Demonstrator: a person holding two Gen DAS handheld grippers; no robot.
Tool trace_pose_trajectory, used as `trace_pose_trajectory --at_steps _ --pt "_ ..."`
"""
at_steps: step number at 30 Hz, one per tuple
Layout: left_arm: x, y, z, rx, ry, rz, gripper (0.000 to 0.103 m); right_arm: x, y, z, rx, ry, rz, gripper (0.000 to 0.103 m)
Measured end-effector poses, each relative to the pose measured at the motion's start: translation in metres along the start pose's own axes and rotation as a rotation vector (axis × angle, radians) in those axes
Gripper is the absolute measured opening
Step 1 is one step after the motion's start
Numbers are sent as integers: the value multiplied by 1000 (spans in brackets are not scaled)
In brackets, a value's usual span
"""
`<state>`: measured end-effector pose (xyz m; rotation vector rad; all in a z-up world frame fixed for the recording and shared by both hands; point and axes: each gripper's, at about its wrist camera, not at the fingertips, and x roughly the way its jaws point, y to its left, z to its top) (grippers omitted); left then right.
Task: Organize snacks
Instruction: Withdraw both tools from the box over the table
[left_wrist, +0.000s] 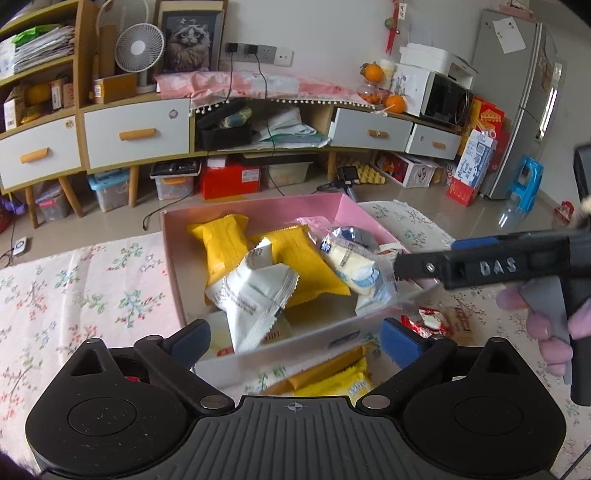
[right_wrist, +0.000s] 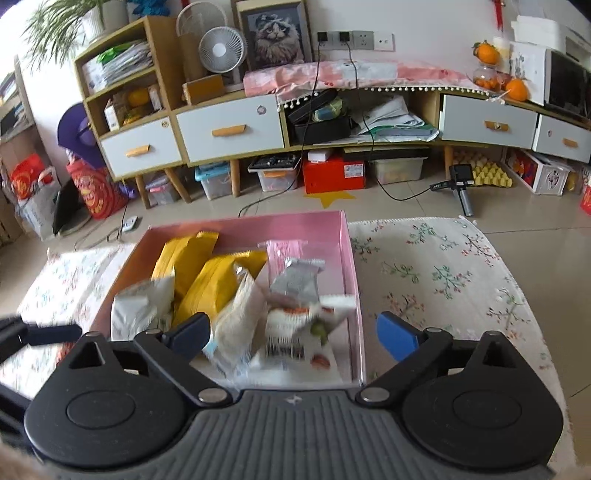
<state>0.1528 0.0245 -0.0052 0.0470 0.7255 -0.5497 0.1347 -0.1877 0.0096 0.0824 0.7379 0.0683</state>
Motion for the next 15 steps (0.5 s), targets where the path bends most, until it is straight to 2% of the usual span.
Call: trace_pose_trajectory --at_steps 10,15 --pt "-23 1 -17 33 27 31 100 -26 -1 -18 -8 4 10 103" --pt "-33 0 -31 79 14 38 100 -37 -1 -31 -1 -20 50 103"
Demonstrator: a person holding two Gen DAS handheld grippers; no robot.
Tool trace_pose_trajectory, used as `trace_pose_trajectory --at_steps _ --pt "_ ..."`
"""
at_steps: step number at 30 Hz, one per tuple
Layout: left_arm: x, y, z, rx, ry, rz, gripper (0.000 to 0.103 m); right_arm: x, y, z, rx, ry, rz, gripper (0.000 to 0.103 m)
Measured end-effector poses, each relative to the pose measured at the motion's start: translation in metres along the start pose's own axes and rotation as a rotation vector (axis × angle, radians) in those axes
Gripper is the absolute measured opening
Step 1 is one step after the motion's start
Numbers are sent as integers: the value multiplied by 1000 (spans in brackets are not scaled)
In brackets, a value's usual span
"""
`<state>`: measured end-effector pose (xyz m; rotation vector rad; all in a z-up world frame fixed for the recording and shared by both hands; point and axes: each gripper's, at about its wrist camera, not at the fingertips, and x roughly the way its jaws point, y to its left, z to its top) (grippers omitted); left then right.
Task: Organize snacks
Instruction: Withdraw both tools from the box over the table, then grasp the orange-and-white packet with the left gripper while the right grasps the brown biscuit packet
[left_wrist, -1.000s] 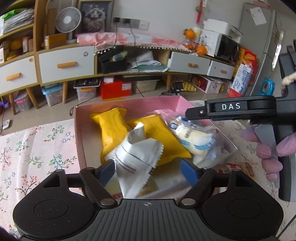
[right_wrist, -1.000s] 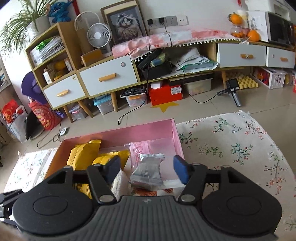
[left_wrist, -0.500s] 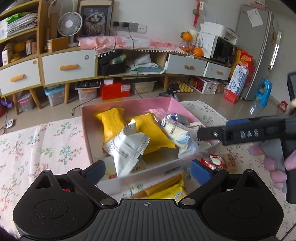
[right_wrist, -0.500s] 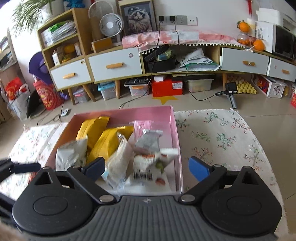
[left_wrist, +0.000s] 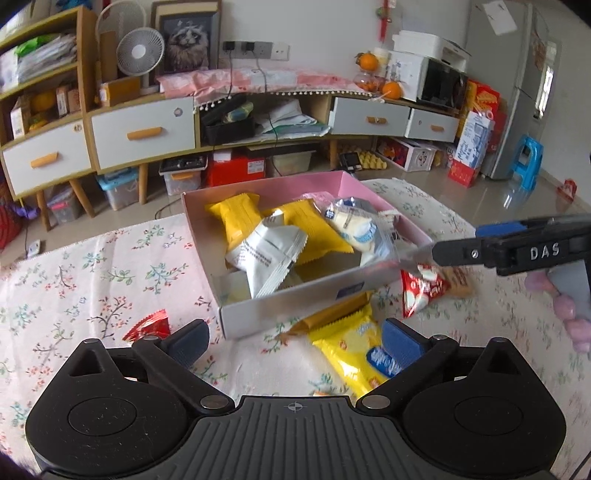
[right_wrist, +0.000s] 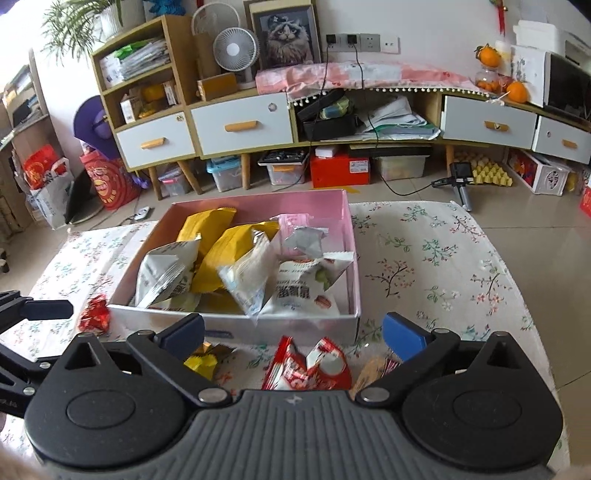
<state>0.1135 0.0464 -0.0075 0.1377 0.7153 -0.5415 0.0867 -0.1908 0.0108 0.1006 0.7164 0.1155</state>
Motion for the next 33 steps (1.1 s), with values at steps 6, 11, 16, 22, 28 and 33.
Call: trace_pose_trajectory --at_steps 6,11,16,22,28,33 --pt "-12 -4 -22 43 -17 7 100 -6 6 -9 -63 -22 51 103" --pt "-10 -16 -47 86 -26 -45 100 -3 7 -28 -99 9 73 103" --pt "-3 -32 -70 184 -29 -71 100 1 12 -47 -192 47 38 103" --pt "5 -36 -81 262 -31 -64 100 0 2 -56 -280 29 3 103" --pt "12 -24 -86 210 -11 -120 98 14 -15 -59 -291 38 -59 103" --pt "13 -17 -86 175 -15 -149 89 21 -24 -61 -300 41 -70 103"
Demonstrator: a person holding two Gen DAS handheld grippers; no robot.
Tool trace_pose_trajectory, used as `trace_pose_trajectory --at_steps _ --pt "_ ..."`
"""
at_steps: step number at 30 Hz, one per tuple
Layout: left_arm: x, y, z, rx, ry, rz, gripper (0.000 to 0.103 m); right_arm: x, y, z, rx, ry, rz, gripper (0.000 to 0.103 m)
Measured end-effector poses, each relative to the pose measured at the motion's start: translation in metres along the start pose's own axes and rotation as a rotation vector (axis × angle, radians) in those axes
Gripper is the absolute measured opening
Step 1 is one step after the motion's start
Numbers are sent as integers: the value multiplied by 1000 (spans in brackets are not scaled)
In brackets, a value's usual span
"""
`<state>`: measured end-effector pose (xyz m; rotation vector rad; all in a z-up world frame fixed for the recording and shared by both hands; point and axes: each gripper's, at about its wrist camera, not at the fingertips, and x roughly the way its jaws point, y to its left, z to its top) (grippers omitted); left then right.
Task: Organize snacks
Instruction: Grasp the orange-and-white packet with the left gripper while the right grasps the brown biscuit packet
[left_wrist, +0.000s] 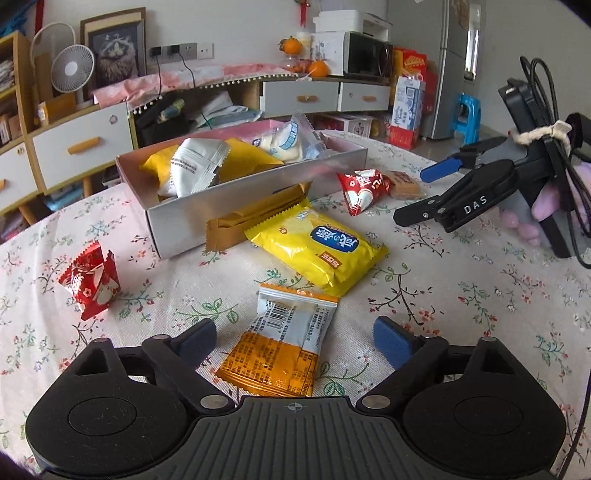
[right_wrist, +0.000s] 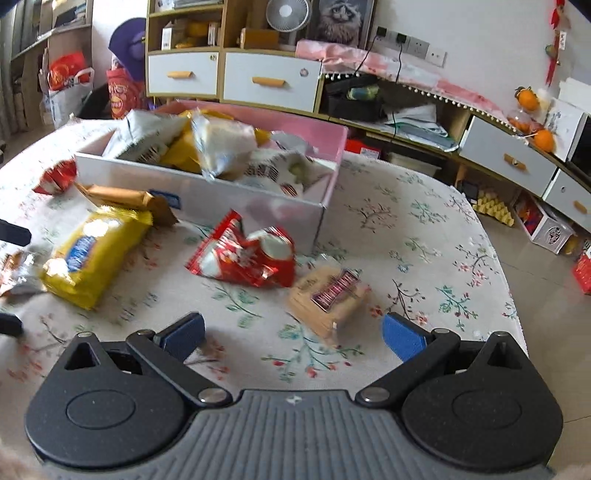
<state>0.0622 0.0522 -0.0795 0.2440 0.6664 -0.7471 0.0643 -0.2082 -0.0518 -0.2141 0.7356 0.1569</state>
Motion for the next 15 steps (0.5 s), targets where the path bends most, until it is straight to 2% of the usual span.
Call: trace_pose_trajectory --at_steps 2,5,10,15 --pt "1 1 1 -10 -6 -2 84 2 -2 1 10 -2 1 103" --pt "1 1 3 -20 -13 8 72 5 -6 4 51 3 5 103" --pt "-1 1 7 -32 -7 43 41 8 -8 5 80 -2 3 100" --pt "-1 1 6 -37 -4 94 39 5 -9 5 77 -11 12 85"
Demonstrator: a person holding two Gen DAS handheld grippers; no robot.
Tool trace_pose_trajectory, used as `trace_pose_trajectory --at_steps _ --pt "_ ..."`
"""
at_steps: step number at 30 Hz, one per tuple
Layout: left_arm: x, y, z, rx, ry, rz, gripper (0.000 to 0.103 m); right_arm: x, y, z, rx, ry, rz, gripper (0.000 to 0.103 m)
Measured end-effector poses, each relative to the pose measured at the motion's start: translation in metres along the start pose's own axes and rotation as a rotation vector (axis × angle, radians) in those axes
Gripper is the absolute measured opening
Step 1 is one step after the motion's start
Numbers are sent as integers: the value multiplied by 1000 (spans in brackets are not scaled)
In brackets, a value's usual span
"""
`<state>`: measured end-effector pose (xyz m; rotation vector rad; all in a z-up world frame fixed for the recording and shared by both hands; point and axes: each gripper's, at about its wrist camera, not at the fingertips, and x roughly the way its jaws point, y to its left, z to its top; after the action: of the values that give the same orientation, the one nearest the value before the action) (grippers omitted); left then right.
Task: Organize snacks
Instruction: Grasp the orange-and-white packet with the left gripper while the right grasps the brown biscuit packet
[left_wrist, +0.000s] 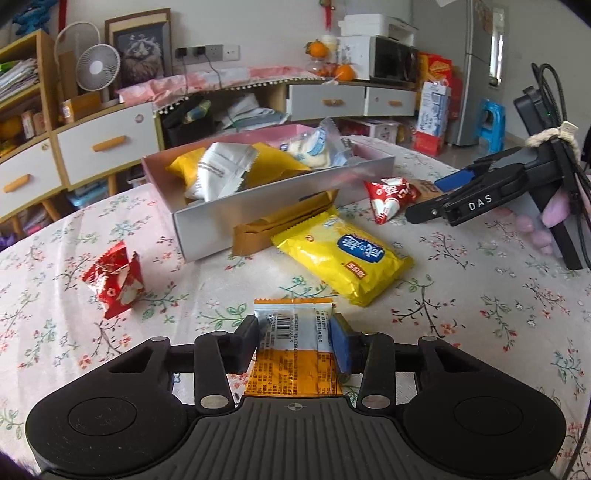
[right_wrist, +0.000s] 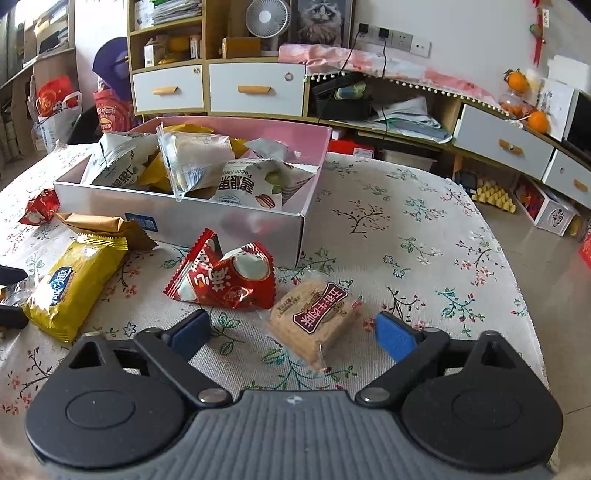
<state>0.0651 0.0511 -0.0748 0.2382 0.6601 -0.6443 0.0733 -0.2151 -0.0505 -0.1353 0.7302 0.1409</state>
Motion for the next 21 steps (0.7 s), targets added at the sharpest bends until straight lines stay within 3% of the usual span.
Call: trace_pose_trajectory --at_steps 11,21 --pt "2 1 6 -64 23 54 37 0 -2 6 0 6 17 43" --pt "-1 4 13 -91 13 72 37 -3 -3 9 0 26 4 35"
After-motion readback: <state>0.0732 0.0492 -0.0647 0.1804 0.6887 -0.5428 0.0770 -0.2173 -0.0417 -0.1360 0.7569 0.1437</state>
